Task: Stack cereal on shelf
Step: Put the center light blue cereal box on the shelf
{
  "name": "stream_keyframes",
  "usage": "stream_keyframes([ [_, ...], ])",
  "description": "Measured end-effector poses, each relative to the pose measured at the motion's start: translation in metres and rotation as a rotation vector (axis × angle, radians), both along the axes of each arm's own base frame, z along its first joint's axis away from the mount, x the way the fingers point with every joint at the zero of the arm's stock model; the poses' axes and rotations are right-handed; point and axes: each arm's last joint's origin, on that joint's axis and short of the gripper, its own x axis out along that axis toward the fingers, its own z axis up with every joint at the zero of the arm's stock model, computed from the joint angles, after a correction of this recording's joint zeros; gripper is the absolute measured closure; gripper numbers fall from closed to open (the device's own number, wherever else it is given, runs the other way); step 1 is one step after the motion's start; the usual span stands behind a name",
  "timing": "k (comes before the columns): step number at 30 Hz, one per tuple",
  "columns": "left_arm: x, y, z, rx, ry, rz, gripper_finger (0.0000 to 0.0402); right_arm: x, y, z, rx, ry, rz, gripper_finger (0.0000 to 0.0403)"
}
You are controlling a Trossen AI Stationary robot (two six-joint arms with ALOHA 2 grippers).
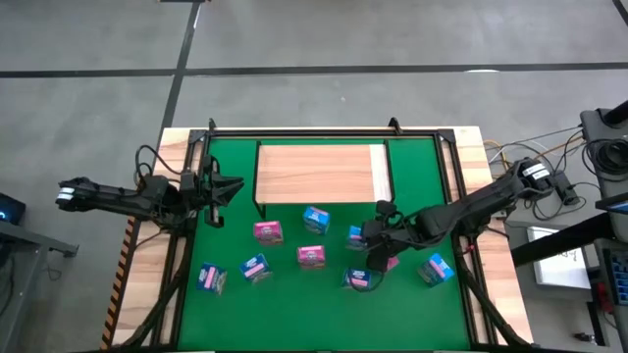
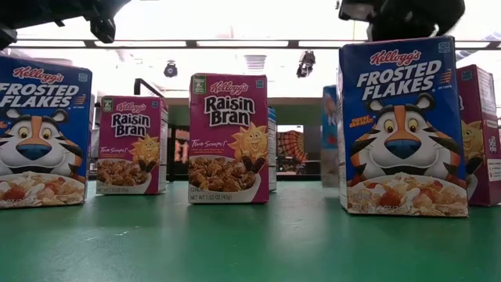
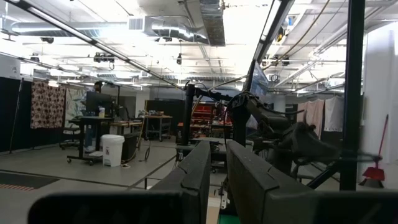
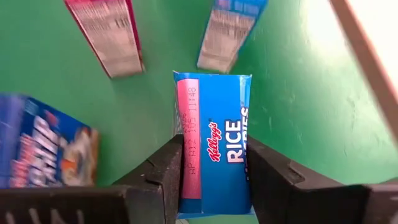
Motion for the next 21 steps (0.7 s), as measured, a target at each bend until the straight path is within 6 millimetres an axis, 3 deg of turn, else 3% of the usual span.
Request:
stream_keyframes([
  [6,0.0,0.0,0.0,0.0,0.002,0.0,0.0364,0.006,0.0,0.05,0.005,-0.104,0.041,0.0263],
  [12,0.002,0.0,-0.001,0.001,0.012,0.0,0.0364,0.01,-0.016,0.106,-0.021,-0.158,0.025,0.0266],
  [17,0.003,0.0,-0.002,0.002,0.019,0.0,0.0364,0.017,-0.047,0.138,-0.084,-0.222,0.041,0.0268],
  [21,0.003,0.0,-0.002,0.002,0.019,0.0,0.0364,0.023,-0.083,0.151,-0.094,-0.27,0.059,0.0268],
])
